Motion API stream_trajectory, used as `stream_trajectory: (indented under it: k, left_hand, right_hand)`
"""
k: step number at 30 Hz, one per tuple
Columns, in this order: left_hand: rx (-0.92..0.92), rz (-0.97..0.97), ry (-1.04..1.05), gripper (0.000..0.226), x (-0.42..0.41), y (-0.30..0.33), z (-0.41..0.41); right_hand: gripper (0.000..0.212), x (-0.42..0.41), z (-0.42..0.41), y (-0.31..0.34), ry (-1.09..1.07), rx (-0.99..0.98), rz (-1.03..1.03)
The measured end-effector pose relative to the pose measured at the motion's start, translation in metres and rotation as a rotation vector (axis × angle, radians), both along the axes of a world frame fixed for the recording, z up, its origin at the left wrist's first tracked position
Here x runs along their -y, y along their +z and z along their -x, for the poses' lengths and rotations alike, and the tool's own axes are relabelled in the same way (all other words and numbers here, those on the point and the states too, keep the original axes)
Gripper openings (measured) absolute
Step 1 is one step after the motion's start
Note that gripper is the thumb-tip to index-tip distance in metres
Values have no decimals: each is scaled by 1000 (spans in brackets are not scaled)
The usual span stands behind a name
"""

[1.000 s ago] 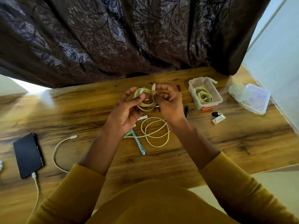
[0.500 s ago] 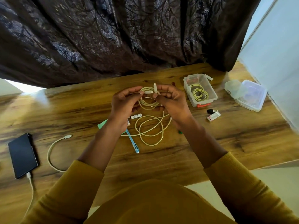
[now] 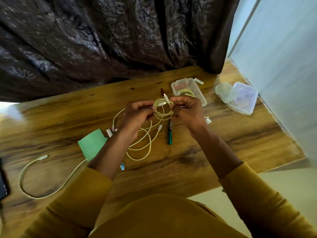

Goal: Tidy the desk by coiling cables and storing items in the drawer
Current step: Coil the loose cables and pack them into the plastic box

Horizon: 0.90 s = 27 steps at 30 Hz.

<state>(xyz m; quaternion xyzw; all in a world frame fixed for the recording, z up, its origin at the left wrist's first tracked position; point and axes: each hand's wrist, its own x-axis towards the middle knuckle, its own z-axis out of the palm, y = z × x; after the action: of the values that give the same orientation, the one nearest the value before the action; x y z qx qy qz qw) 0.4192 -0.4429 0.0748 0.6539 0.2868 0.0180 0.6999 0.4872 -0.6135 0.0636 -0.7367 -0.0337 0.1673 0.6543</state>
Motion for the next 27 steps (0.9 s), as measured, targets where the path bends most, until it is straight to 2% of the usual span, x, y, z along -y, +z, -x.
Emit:
stream_trajectory:
  k: [6, 12, 16, 19, 25, 27]
  left_hand:
    - [-26, -86, -2, 28, 29, -6, -44]
    - [40, -285, -110, 29, 51, -15, -77]
    - [13, -465, -191, 38, 55, -21, -95]
    - [11, -604, -266, 47, 54, -27, -106]
    - [28, -826, -345, 46, 50, -46, -120]
    - [33, -913, -380, 46, 49, -53, -120]
  right_hand:
    - [17, 29, -37, -1, -63, 30, 89]
    - [21, 42, -80, -10, -115, 203, 352]
    - [28, 41, -99, -12, -30, 338, 547]
    - [22, 38, -109, -14, 76, 471, 696]
    - [36, 37, -123, -24, 213, 562, 869]
    - [38, 38, -125, -32, 252, 603, 989]
